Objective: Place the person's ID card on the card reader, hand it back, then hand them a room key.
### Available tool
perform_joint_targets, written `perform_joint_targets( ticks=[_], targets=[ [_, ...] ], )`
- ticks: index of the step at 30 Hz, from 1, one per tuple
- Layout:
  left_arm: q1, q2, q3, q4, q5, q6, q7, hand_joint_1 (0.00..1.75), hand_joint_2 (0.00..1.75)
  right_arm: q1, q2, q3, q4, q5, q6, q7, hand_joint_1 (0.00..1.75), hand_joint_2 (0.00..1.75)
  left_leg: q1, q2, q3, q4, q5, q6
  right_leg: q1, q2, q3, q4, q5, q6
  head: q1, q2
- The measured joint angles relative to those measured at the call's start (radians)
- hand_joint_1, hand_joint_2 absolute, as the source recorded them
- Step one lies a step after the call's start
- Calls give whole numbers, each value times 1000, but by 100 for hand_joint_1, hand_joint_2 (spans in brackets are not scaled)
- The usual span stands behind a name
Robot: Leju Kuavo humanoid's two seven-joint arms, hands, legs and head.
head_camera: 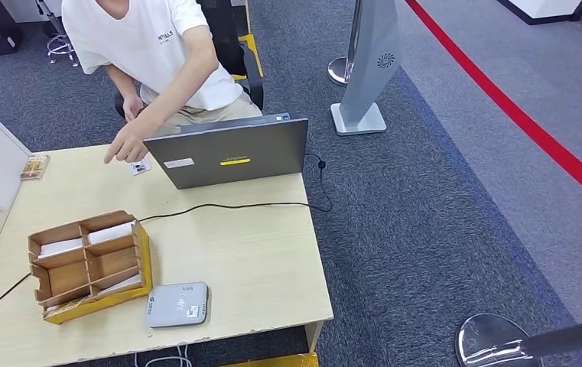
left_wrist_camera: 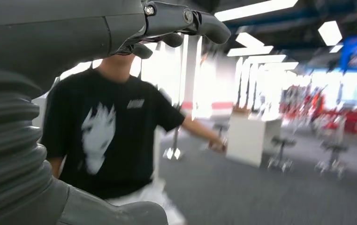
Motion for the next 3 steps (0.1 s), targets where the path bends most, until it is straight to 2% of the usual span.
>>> perform_joint_targets(
  ticks=[3],
  targets=[
    [-1,-51,34,4,103,-41,72,0,175,-4,0,0,0,-4,-1,-5,0,175,0,-1,1,0,0,0,0,-1,3,0,0,0,1,0]
  ],
)
